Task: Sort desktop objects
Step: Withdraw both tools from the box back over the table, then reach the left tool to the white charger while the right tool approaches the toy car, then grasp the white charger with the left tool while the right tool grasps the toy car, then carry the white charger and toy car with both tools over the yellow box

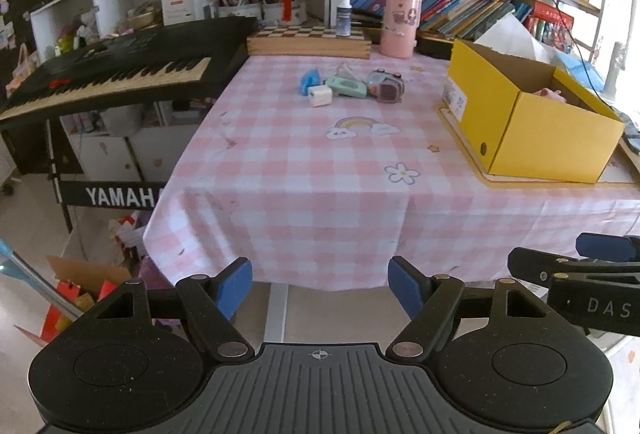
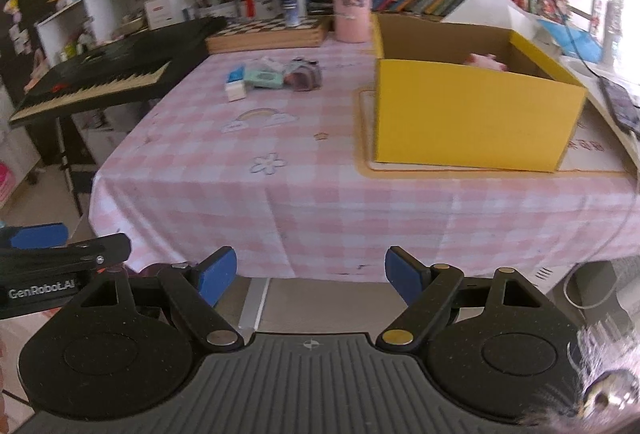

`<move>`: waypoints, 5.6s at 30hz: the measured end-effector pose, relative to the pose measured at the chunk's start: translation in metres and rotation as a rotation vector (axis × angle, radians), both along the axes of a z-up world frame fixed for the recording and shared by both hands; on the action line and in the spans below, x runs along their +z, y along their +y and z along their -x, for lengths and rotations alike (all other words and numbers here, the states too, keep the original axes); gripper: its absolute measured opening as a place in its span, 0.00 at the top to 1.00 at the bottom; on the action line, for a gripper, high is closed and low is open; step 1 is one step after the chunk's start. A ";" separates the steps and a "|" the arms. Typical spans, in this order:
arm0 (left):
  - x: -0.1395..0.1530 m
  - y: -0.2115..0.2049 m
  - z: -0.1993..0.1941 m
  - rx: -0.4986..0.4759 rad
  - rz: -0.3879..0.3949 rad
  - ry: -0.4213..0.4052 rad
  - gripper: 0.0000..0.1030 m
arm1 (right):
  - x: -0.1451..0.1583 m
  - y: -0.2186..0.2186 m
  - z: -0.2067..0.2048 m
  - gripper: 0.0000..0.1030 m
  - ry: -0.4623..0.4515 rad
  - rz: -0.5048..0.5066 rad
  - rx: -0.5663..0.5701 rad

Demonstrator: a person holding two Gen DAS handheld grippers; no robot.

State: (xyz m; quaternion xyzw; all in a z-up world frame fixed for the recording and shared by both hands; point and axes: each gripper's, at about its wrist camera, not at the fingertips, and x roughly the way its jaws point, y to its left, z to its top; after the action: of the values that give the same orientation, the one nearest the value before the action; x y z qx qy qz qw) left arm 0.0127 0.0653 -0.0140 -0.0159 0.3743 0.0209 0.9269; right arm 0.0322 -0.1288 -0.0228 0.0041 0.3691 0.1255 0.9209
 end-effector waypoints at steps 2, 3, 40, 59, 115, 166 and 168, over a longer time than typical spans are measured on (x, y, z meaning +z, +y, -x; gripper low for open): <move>0.000 0.004 0.001 0.008 -0.001 -0.002 0.25 | 0.000 0.006 0.000 0.22 0.001 0.000 0.019; 0.000 0.005 0.001 0.013 -0.002 -0.003 0.25 | 0.000 0.009 -0.001 0.22 0.003 0.000 0.028; 0.009 0.032 -0.013 0.030 0.002 -0.065 0.25 | 0.005 0.045 -0.022 0.41 -0.009 0.002 0.106; 0.004 0.032 -0.053 0.015 0.017 -0.067 0.24 | 0.000 0.052 -0.068 0.39 -0.007 0.039 0.100; -0.059 0.010 -0.327 -0.022 0.005 0.056 0.52 | -0.004 0.075 -0.352 0.27 0.083 0.043 0.105; 0.040 0.046 -0.170 -0.007 0.168 -0.175 0.65 | 0.043 0.056 -0.227 0.46 -0.042 -0.025 0.161; 0.042 0.045 -0.159 -0.026 0.169 -0.177 0.65 | 0.044 0.055 -0.215 0.46 -0.041 -0.025 0.163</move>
State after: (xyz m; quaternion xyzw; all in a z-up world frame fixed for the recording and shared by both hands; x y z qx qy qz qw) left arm 0.1716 0.1106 0.0277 -0.0910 0.2918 -0.0243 0.9518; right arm 0.2472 -0.0733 0.0212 -0.0172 0.3476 0.2045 0.9149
